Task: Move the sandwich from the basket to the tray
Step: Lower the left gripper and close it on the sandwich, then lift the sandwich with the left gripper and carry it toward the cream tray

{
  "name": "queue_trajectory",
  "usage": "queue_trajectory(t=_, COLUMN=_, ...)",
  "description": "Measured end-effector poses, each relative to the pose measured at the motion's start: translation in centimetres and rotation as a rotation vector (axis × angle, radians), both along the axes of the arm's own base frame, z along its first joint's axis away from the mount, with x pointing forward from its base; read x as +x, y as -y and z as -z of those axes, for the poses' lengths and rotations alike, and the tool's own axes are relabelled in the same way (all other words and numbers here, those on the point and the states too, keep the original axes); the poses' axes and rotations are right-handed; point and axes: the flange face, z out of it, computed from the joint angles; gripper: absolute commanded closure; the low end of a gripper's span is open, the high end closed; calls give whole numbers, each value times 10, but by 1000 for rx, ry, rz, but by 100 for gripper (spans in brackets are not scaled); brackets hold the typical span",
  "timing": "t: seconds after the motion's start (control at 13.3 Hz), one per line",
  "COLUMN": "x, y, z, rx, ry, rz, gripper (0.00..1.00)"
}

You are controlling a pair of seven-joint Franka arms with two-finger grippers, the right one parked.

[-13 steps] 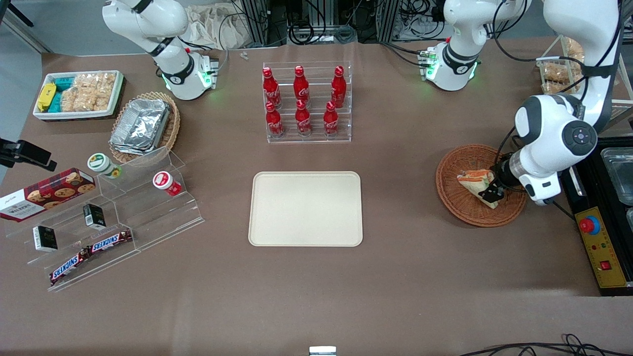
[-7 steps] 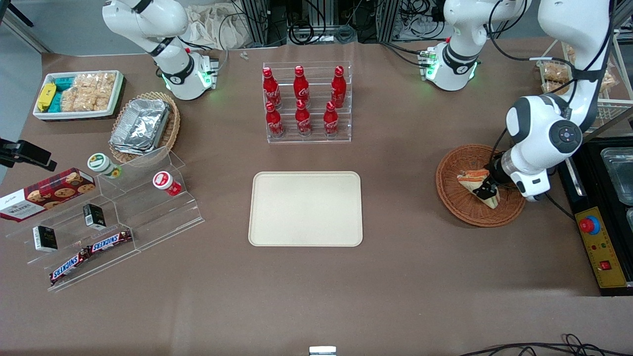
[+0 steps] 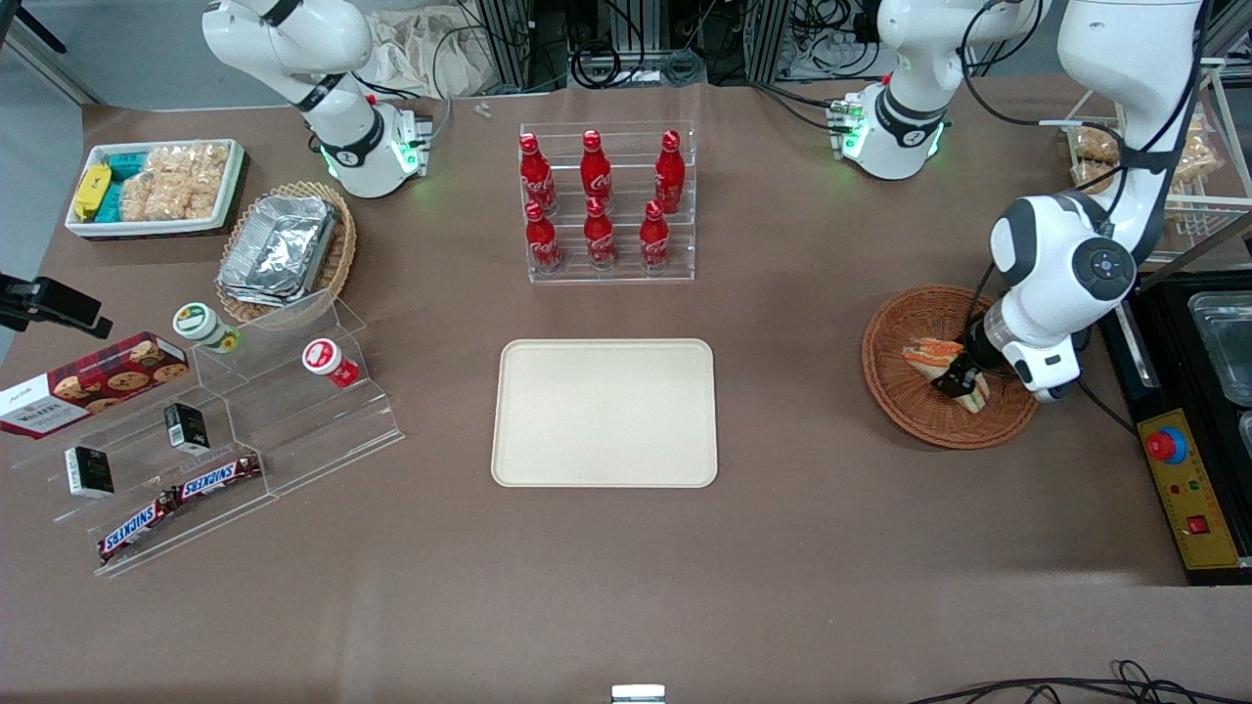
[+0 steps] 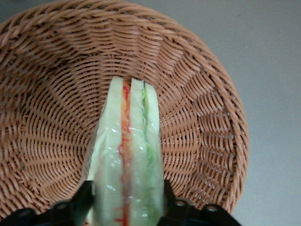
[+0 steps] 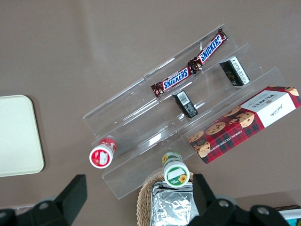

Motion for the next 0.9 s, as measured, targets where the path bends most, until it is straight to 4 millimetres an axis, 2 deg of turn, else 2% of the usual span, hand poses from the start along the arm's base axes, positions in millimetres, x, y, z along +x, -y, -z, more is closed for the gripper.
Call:
queue_trajectory(t=0.23, x=6, y=2, z=-8, rx=22, ry=20, rz=35, gripper=100)
queue_trajectory(t=0.38, x=15, y=6, z=-28, rx=29, ry=26, rz=47, gripper=100)
queue_trajectory(t=0.45, x=22, y=11, z=-46, rx=33, ry=-8, rz=58, gripper=100)
queue_trajectory(t=0.53, x=30, y=22, z=-71, rx=37, ry=-56, rz=78, gripper=100)
queue_trajectory(t=0.68, x=47, y=59, z=-137, rx=43, ry=-121, rz=139, gripper=100)
queue_trajectory(t=0.75, x=52, y=82, z=-169, rx=44, ry=-130, rz=176, gripper=100)
queue_trajectory(t=0.9, x=53, y=140, z=-217, rx=36, ry=-111, rz=276, gripper=100)
